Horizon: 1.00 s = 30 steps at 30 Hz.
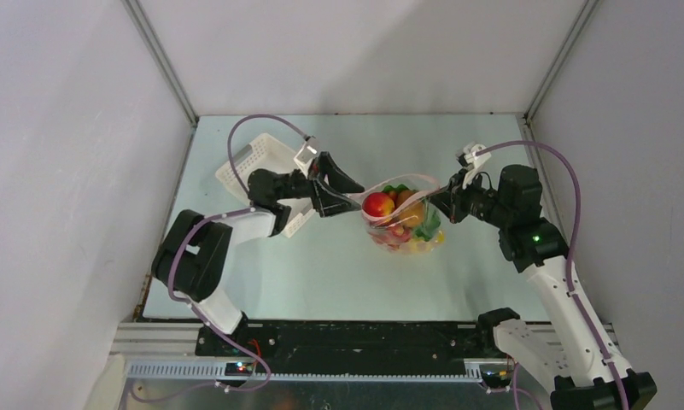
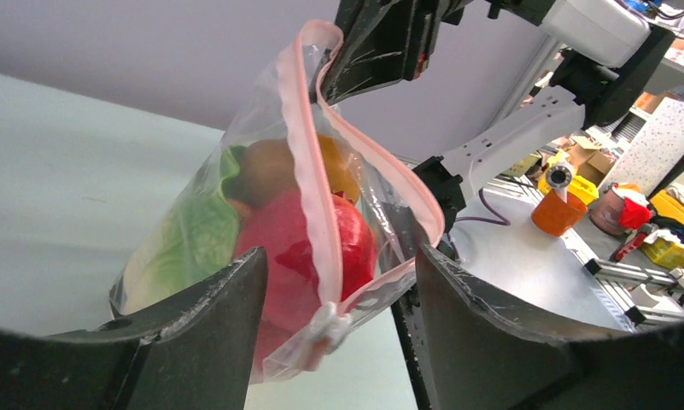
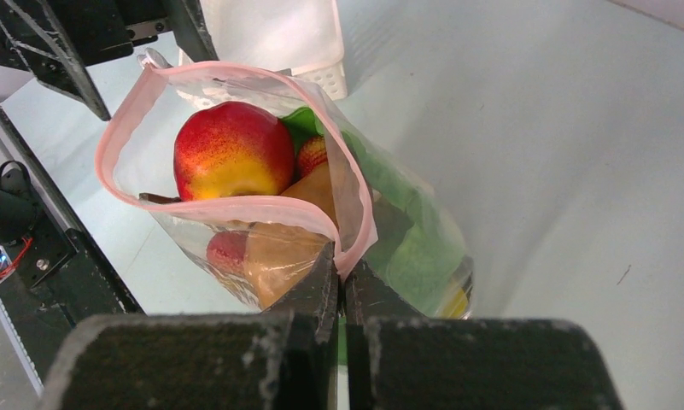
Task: Place the food in the zip-top bag and seal the zipper
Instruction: Adjust the zipper food storage bag at the center of the board.
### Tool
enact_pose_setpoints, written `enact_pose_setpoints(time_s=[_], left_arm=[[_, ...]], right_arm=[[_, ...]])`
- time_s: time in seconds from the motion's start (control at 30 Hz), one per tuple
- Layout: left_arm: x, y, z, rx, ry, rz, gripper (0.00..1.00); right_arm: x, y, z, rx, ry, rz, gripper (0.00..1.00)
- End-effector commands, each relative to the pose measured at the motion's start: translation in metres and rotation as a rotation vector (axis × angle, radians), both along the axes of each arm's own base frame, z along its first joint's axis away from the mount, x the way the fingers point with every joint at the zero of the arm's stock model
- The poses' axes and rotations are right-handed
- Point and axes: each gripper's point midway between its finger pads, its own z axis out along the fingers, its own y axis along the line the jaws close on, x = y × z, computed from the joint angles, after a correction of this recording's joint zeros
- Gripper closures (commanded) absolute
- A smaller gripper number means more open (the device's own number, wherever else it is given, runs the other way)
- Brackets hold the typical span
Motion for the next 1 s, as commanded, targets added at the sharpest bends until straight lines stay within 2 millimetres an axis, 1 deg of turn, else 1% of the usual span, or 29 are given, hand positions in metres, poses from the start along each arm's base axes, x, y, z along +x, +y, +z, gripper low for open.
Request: enact_pose_setpoints(time_s=[0.0, 0.03, 0.13, 0.27, 0.47, 0.57, 0.73, 0.9, 0.97], left_arm=[[-0.02, 0.01, 0.022, -0.052, -0.142, -0.018, 0.3], [-0.023, 0.012, 0.024, -0.056, -0.162, -0.015, 0.29], [-0.026, 0.013, 0.015, -0.047, -0.149, -0.011, 0.27], [-0.02, 0.01, 0.006, -0.038, -0.121, -0.007, 0.28], [-0.006, 0.006, 0.004, -0.043, -0.102, 0.012, 0.3], [-0.007, 0.005, -0.001, -0.034, -0.106, 0.005, 0.31], [-0.005, 0.004, -0.005, -0.033, -0.108, 0.012, 0.39], [-0.001, 0.0, -0.005, -0.034, -0.105, 0.007, 0.46], [-0.003, -0.002, -0.005, -0.032, -0.116, -0.006, 0.49]], right_arm=[[-0.001, -0.004, 0.009, 0.006, -0.039, -0.017, 1.0], [-0.001, -0.004, 0.01, 0.007, -0.042, -0.018, 1.0], [-0.002, -0.004, 0.012, 0.011, -0.046, -0.017, 1.0], [-0.004, 0.0, 0.017, 0.033, -0.05, 0.001, 1.0], [-0.01, 0.001, 0.022, 0.059, -0.05, 0.008, 1.0], [-0.011, -0.001, 0.026, 0.069, -0.053, -0.011, 1.0], [-0.009, -0.001, 0.025, 0.086, -0.033, -0.024, 1.0], [-0.009, 0.0, 0.023, 0.097, -0.011, -0.026, 1.0], [-0.009, 0.0, 0.025, 0.104, -0.012, -0.03, 1.0]])
